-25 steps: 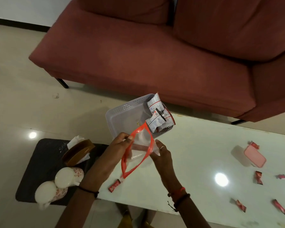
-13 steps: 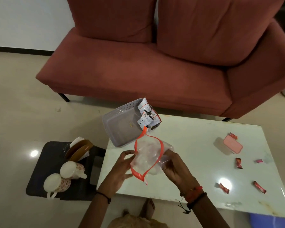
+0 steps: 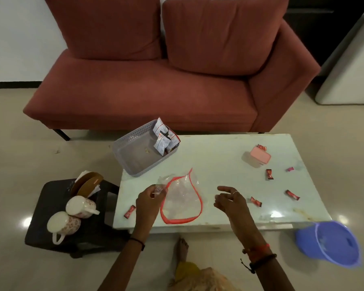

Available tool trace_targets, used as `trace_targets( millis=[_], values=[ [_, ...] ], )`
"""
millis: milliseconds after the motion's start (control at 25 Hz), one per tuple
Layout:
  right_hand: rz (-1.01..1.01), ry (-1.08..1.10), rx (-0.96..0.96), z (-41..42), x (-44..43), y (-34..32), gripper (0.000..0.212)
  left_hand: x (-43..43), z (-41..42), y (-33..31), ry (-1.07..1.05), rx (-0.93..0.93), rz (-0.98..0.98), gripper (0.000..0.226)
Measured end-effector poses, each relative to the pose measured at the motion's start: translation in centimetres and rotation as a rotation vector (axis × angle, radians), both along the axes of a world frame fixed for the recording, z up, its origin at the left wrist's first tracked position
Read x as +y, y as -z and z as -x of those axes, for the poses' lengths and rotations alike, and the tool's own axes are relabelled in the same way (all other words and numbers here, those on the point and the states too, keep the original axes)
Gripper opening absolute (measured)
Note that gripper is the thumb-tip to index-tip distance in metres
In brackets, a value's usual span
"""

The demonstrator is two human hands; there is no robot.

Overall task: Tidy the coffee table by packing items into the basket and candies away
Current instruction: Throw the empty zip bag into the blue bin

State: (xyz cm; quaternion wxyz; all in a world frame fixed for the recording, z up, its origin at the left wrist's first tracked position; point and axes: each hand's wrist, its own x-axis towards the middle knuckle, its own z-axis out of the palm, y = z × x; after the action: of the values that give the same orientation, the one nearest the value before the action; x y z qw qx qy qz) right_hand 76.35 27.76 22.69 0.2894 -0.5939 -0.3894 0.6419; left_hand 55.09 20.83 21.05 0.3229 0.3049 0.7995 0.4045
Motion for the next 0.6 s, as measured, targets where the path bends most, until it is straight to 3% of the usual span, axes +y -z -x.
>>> trace_targets(
  millis=[120, 240, 480, 600],
  values=[
    [0.196, 0.085, 0.304, -2.2, -2.7, -0.2, 0.017, -1.4, -3.6, -0.3, 0.071, 0.356, -0.086, 0.023],
    [0.201, 0.007, 0.345, -3.2, -4.3, -0.4, 0.032, -2.7, -7.8, -0.3, 0.279, 0.638, -0.139, 0.02],
    [0.226, 0.118, 0.345, -7.1, -4.2, -0.1, 0.049, -3.0, -13.1, -0.1, 0.663, 0.872, -0.32, 0.033],
    [0.2, 0.156, 0.253, -10.3, -3.7, 1.1, 0.039, -1.7, -16.3, 0.4, 0.808, 0.918, -0.363, 0.029]
  ],
)
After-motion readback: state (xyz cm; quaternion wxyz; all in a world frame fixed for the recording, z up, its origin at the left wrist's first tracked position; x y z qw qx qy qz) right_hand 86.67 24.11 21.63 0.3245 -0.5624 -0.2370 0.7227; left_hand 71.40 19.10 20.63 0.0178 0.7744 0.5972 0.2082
